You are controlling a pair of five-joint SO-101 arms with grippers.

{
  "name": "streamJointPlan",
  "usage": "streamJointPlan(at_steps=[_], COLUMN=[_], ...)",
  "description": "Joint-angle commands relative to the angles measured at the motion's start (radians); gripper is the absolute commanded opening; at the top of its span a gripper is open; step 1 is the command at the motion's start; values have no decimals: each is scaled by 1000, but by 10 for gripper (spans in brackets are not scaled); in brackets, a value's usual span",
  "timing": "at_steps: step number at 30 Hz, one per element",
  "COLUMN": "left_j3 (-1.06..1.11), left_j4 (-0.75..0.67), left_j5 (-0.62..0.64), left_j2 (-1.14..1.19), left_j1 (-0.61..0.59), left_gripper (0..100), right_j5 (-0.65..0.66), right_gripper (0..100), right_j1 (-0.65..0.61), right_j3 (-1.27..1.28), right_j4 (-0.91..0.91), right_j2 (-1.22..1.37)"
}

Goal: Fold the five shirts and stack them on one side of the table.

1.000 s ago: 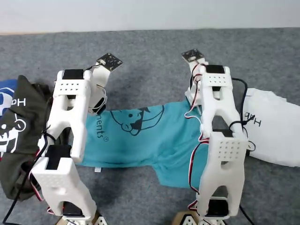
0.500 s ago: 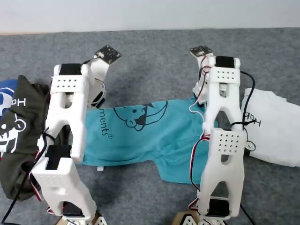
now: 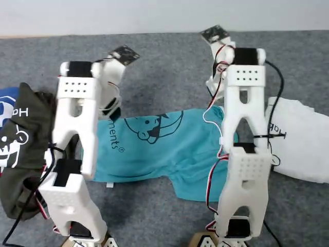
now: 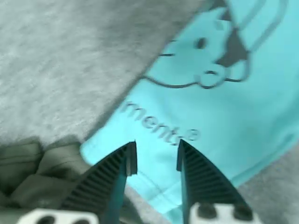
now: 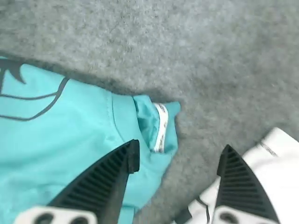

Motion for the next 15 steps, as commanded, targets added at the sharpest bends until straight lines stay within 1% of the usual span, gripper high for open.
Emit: streamJointPlan(at_steps=[1, 4, 9, 15], left_j3=[-30, -30, -30, -30], left_j4=[38, 38, 38, 38], left_j5=[0, 43, 89, 166], left_j2=[-23, -23, -23, -23], left_j1=[97, 178, 334, 531], left_gripper=[148, 148, 148, 148], right_j5=[-12, -12, -11, -11], right_gripper=[274, 274, 273, 273], right_j1=[48, 113, 268, 423], right_j3=[109, 229, 411, 592], right_j4=[45, 45, 44, 42], right_j2=[-229, -377, -598, -800])
